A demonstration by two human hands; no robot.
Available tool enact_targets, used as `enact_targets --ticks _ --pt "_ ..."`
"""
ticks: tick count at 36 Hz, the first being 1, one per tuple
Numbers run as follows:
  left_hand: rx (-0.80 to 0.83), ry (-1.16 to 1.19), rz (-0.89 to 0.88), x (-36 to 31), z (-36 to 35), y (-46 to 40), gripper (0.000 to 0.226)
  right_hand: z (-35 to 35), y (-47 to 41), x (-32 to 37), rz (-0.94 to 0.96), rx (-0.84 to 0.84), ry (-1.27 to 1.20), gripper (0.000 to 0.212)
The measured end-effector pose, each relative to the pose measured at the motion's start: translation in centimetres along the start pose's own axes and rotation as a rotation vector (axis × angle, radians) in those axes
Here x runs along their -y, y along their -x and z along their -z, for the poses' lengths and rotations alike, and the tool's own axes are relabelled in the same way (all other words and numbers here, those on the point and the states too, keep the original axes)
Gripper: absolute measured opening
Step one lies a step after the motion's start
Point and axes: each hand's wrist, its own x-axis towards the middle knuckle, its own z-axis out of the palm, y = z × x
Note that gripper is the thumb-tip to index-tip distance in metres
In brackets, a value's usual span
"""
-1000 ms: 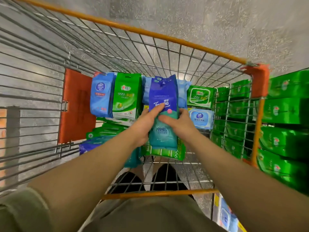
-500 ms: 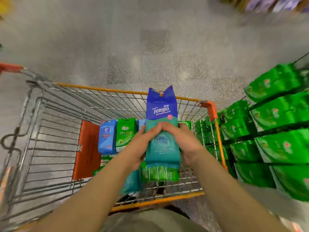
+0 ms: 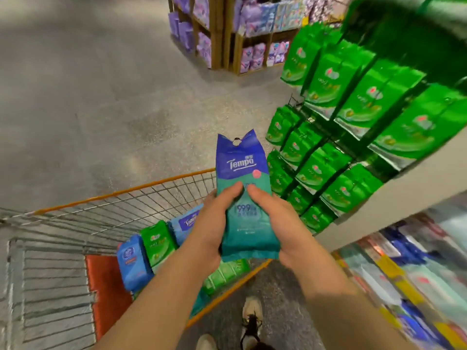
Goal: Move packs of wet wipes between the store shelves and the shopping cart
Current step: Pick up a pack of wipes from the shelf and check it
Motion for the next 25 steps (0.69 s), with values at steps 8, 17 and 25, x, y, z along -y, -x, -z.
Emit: enact_targets --ticks 8,17,25 --pt "0.253 -0.157 0.015 2.2 -9.0 3.5 0.069 5.8 8.4 4.2 0.165 -0.174 -0.076 0.038" --pt "0.447 -0.366 0.035 8.8 -21.2 6.4 0.078 16.0 18.6 6.7 0.38 -0.299 -0.225 0.049" --pt "0.65 -0.357 0.232 15.7 -30.1 10.4 0.065 25.6 27.7 8.5 0.484 -0.481 -0.246 0.043"
